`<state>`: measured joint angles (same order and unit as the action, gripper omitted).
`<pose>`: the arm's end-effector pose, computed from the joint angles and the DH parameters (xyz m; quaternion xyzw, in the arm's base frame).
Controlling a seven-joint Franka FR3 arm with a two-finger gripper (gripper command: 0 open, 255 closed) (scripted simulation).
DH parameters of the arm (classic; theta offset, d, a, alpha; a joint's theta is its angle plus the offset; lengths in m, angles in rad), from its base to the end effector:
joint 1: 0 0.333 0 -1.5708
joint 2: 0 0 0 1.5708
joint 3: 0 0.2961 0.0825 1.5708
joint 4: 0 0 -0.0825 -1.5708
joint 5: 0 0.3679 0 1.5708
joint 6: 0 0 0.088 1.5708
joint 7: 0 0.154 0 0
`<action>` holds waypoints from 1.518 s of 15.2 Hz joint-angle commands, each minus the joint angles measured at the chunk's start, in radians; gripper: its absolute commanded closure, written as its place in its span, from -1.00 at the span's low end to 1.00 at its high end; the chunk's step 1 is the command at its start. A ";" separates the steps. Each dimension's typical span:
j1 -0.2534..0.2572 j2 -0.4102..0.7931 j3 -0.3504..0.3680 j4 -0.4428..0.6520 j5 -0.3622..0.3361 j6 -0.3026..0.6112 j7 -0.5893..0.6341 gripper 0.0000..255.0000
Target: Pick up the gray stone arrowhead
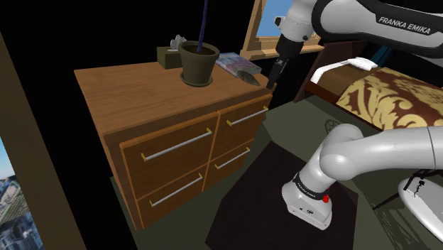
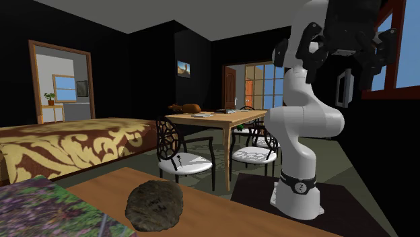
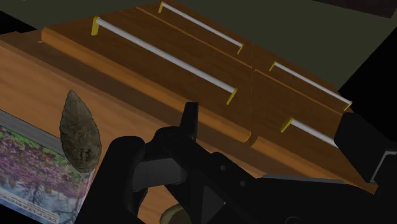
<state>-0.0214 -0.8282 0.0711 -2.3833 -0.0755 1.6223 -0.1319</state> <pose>0.3025 0.0074 0.5349 0.9942 0.0806 0.0295 0.0655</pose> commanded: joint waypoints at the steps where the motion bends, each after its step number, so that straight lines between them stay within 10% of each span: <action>1: 0.000 0.000 0.000 0.000 0.000 0.000 0.000 -1.00; 14: -0.035 0.223 -0.267 -0.041 -0.146 0.398 -0.336 -1.00; 23: -0.003 0.508 -0.451 0.092 -0.101 0.640 -0.599 -1.00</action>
<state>-0.0300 -0.3632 -0.3551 -2.3167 -0.1911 2.2337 -0.6897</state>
